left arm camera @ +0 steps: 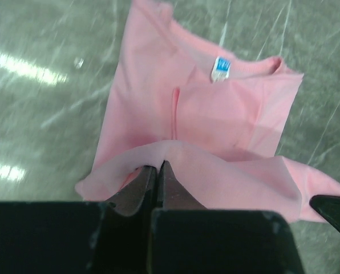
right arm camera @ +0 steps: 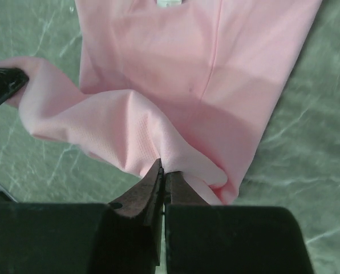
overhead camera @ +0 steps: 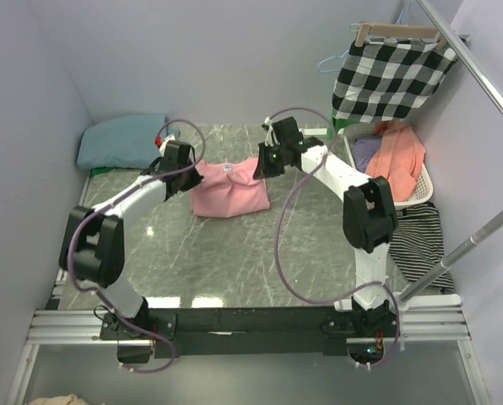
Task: Fold and stack the t-shirts
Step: Fold the long partially folded tshirt into a neat square
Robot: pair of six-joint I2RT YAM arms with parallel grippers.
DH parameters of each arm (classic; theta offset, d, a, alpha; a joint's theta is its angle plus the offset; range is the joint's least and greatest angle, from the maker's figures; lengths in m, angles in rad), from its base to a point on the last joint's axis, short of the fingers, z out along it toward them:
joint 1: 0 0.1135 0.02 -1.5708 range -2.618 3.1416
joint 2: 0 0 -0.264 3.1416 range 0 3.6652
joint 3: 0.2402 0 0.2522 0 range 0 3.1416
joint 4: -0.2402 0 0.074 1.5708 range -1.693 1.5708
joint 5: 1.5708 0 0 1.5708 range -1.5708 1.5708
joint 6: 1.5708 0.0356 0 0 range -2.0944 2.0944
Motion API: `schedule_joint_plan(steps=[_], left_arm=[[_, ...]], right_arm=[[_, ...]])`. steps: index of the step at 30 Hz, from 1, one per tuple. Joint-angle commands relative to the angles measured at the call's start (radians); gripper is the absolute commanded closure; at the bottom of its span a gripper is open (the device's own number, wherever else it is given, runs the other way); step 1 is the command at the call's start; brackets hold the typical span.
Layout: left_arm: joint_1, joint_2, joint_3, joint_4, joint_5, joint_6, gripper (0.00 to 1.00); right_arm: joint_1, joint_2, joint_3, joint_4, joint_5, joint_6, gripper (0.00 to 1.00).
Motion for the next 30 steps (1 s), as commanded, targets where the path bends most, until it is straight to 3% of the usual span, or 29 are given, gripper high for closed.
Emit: schedule_joint_plan(steps=[1, 9, 12, 13, 14, 15, 17, 18, 19, 25, 28, 30], left_arm=[[0.045, 0.110, 0.122, 0.070, 0.054, 0.055, 0.99], [0.137, 0.341, 0.346, 0.122, 0.146, 0.099, 0.99], [0.175, 0.446, 0.389, 0.220, 0.161, 0.110, 0.99], [0.188, 0.470, 0.397, 0.262, 0.180, 0.105, 0.99], [0.200, 0.498, 0.435, 0.289, 0.210, 0.099, 0.92], [0.223, 0.557, 0.472, 0.294, 0.264, 0.107, 0.64], [0.232, 0.602, 0.582, 0.268, 0.257, 0.122, 0.32], [0.232, 0.610, 0.599, 0.270, 0.246, 0.140, 0.06], [0.232, 0.603, 0.604, 0.299, 0.226, 0.148, 0.01], [0.234, 0.475, 0.558, 0.302, 0.192, 0.171, 0.01], [0.232, 0.412, 0.457, 0.306, 0.262, 0.133, 0.01], [0.231, 0.374, 0.408, 0.368, 0.386, 0.089, 0.01]], right_arm=[[-0.040, 0.098, 0.203, -0.068, -0.042, -0.034, 1.00], [-0.115, 0.401, 0.615, -0.123, -0.104, 0.025, 1.00], [-0.152, 0.463, 0.612, 0.063, -0.134, 0.102, 1.00], [-0.166, 0.475, 0.607, 0.125, -0.124, 0.113, 0.88], [-0.170, 0.504, 0.641, 0.178, -0.096, 0.113, 0.64], [-0.172, 0.515, 0.658, 0.205, -0.037, 0.105, 0.27], [-0.175, 0.512, 0.641, 0.325, -0.012, 0.073, 0.10], [-0.173, 0.505, 0.640, 0.349, 0.007, 0.062, 0.01], [-0.175, 0.495, 0.644, 0.355, 0.033, 0.048, 0.00], [-0.163, 0.328, 0.540, 0.329, 0.045, -0.034, 0.00], [-0.140, 0.284, 0.471, 0.300, 0.004, -0.045, 0.00], [-0.121, 0.274, 0.420, 0.306, -0.048, -0.038, 0.00]])
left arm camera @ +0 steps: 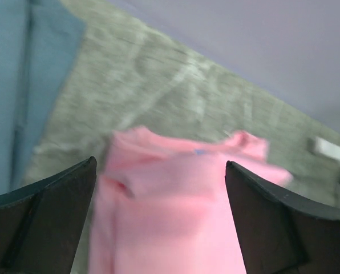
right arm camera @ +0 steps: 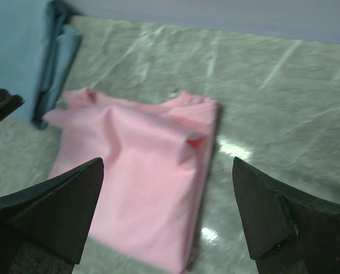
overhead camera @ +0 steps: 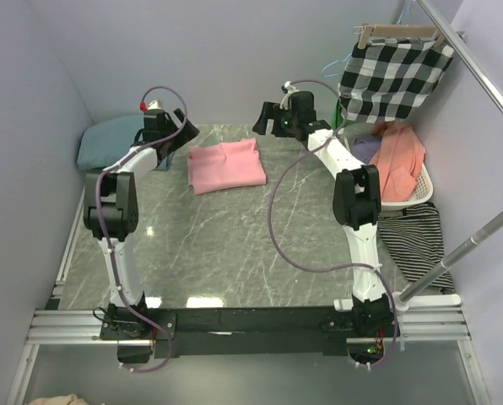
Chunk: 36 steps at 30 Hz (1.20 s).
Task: Fold and stack the t-shirts
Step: Fold the long partially folded tshirt into a neat square, then smooth out wrinkles on the folded tshirt
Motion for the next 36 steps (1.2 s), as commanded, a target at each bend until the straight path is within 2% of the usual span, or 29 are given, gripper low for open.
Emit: schedule_joint_plan(steps=[1, 5, 7, 13, 18, 23, 30, 34, 36], left_arm=[[-0.010, -0.136, -0.111, 0.116, 0.193, -0.058, 0.01], [-0.026, -0.105, -0.110, 0.171, 0.372, -0.097, 0.01], [-0.033, -0.041, -0.066, 0.197, 0.466, -0.109, 0.01], [-0.033, 0.154, 0.059, 0.284, 0.564, -0.157, 0.01], [-0.030, 0.243, 0.120, 0.288, 0.495, -0.105, 0.01], [-0.010, 0.280, 0.175, 0.269, 0.430, -0.040, 0.00], [0.019, 0.292, 0.192, 0.222, 0.373, 0.010, 0.00], [0.022, 0.295, 0.203, 0.156, 0.321, 0.058, 0.01], [0.024, 0.266, 0.165, 0.172, 0.305, 0.066, 0.01]], right_arm=[[0.046, -0.109, -0.075, 0.041, -0.088, -0.020, 0.00], [0.078, -0.059, -0.057, 0.029, -0.171, -0.015, 0.00], [0.088, -0.011, -0.027, 0.022, -0.207, 0.003, 0.00], [0.086, 0.144, 0.116, 0.042, -0.263, 0.063, 0.00], [0.071, 0.251, 0.253, 0.058, -0.268, 0.142, 0.00], [0.049, 0.241, 0.237, 0.102, -0.176, 0.179, 0.00], [-0.024, 0.278, 0.254, 0.091, -0.156, 0.299, 0.00], [-0.041, 0.259, 0.221, 0.102, -0.153, 0.285, 0.00], [-0.040, 0.235, 0.192, 0.119, -0.153, 0.269, 0.00]])
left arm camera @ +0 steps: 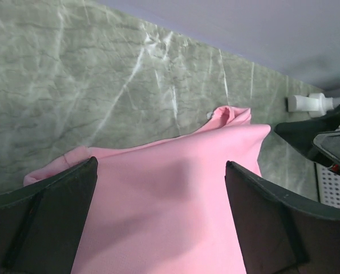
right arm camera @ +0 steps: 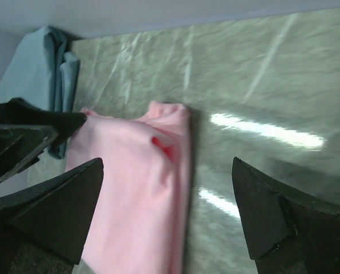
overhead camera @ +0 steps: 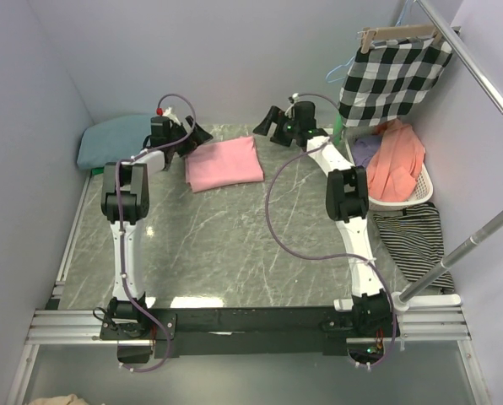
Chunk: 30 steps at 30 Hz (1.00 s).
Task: Fold and stack the t-shirts
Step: Smooth out wrinkles on the folded tshirt, then put the neatly folded tshirt into the corner of the board with the left arm
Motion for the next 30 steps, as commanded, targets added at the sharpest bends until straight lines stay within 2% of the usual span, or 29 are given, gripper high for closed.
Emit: schedule_joint_plan(steps=[1, 4, 10, 17, 24, 30], left_arm=[[0.003, -0.029, -0.014, 0.002, -0.082, 0.066, 0.00], [-0.001, -0.103, -0.072, 0.022, -0.141, 0.076, 0.01], [-0.002, -0.244, -0.146, 0.021, -0.158, 0.065, 0.01], [-0.016, -0.422, -0.316, -0.030, -0.222, 0.019, 0.01], [-0.030, -0.454, -0.521, -0.057, -0.259, -0.019, 0.01], [-0.034, -0.471, -0.587, -0.109, -0.362, -0.013, 0.00]], right_arm=[[0.001, -0.044, -0.052, 0.062, 0.005, -0.007, 0.00], [0.001, -0.082, -0.109, 0.060, 0.005, -0.040, 0.00], [0.011, -0.157, -0.233, 0.059, -0.023, -0.096, 0.00], [0.033, -0.162, -0.209, -0.030, -0.044, -0.172, 0.00], [0.039, -0.151, -0.201, -0.099, -0.064, -0.188, 0.00], [0.041, -0.170, -0.247, -0.101, -0.064, -0.201, 0.00]])
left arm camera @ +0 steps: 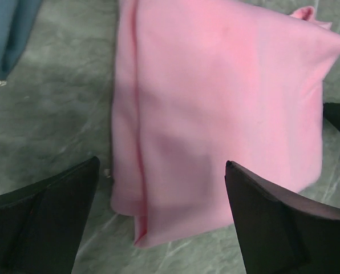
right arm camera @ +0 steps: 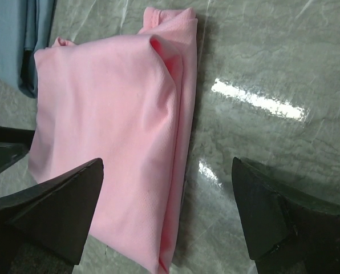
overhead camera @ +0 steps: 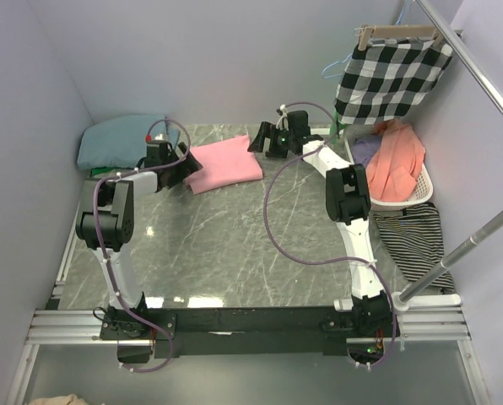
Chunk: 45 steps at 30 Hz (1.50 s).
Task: Fold and stack the t-shirts
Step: Put the neatly folded tshirt into the corner of the board with the left arm
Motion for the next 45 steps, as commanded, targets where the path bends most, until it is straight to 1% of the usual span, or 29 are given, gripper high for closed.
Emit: schedule_joint_plan(steps=[1, 4, 7, 11, 12, 14, 15, 18, 21, 23, 24, 25, 27, 28, 29, 34, 35, 37, 38, 40, 41, 43, 45], left_arm=[[-0.003, -0.027, -0.024, -0.022, -0.115, -0.002, 0.01], [-0.003, -0.034, -0.035, -0.019, -0.126, 0.006, 0.01], [-0.006, 0.009, 0.002, -0.025, -0.101, 0.012, 0.01], [-0.014, 0.128, 0.102, -0.036, -0.026, 0.006, 0.01], [-0.014, 0.147, 0.111, -0.010, 0.026, 0.001, 0.01], [-0.018, 0.199, 0.129, 0.021, 0.072, -0.031, 0.01], [-0.020, 0.216, 0.139, 0.030, 0.119, -0.043, 0.01], [-0.040, 0.262, 0.176, 0.050, 0.173, -0.063, 0.01], [-0.073, 0.291, 0.208, 0.039, 0.179, -0.059, 0.01], [-0.092, 0.305, 0.220, 0.044, 0.195, -0.065, 0.14], [-0.097, 0.309, 0.225, 0.047, 0.199, -0.068, 0.25], [-0.106, 0.317, 0.229, 0.048, 0.202, -0.071, 0.43], [-0.110, 0.325, 0.251, 0.033, 0.195, -0.069, 0.69], [-0.112, 0.328, 0.257, 0.033, 0.193, -0.071, 0.89], [-0.112, 0.329, 0.275, 0.030, 0.192, -0.069, 0.99], [-0.109, 0.305, 0.366, -0.071, 0.147, 0.009, 0.99], [-0.109, 0.296, 0.401, -0.095, 0.134, 0.026, 0.99], [-0.101, 0.264, 0.435, -0.161, 0.091, 0.074, 0.99], [-0.097, 0.253, 0.473, -0.181, 0.077, 0.092, 0.99], [-0.078, 0.221, 0.504, -0.235, 0.038, 0.131, 0.99], [-0.071, 0.210, 0.525, -0.244, 0.025, 0.139, 0.99], [-0.042, 0.179, 0.542, -0.252, 0.012, 0.159, 0.99], [-0.018, 0.170, 0.570, -0.278, 0.009, 0.185, 0.99]], right_arm=[[0.010, -0.059, -0.022, -0.085, -0.004, -0.032, 0.00], [0.010, -0.035, 0.006, -0.112, -0.004, -0.033, 0.00], [0.010, 0.002, 0.059, -0.138, -0.020, -0.029, 0.00], [0.012, 0.048, 0.119, -0.162, -0.040, -0.010, 0.00], [0.014, 0.051, 0.127, -0.161, -0.050, -0.009, 0.00], [0.020, 0.057, 0.135, -0.175, -0.048, -0.006, 0.00], [0.024, 0.056, 0.135, -0.178, -0.056, -0.001, 0.00], [0.038, 0.048, 0.112, -0.171, -0.054, 0.002, 0.00], [0.050, 0.070, 0.128, -0.174, -0.059, 0.013, 0.00], [0.052, 0.088, 0.141, -0.183, -0.082, 0.028, 0.00], [0.053, 0.093, 0.153, -0.186, -0.083, 0.034, 0.00], [0.053, 0.096, 0.153, -0.189, -0.085, 0.037, 0.00], [0.053, 0.093, 0.139, -0.180, -0.093, 0.045, 0.00], [0.053, 0.091, 0.135, -0.174, -0.091, 0.046, 0.00], [0.053, 0.081, 0.127, -0.169, -0.093, 0.045, 0.00], [0.052, 0.028, 0.028, -0.119, -0.067, 0.039, 0.00], [0.053, -0.004, 0.005, -0.111, -0.056, 0.027, 0.00], [0.052, -0.048, -0.092, -0.061, -0.019, 0.017, 0.00], [0.052, -0.095, -0.168, -0.041, -0.010, 0.007, 0.00], [0.053, -0.142, -0.236, 0.007, 0.016, 0.001, 0.00], [0.052, -0.183, -0.302, 0.025, 0.025, 0.008, 0.00], [0.056, -0.218, -0.365, 0.087, 0.038, 0.014, 0.00], [0.066, -0.243, -0.414, 0.099, 0.042, 0.007, 0.00]])
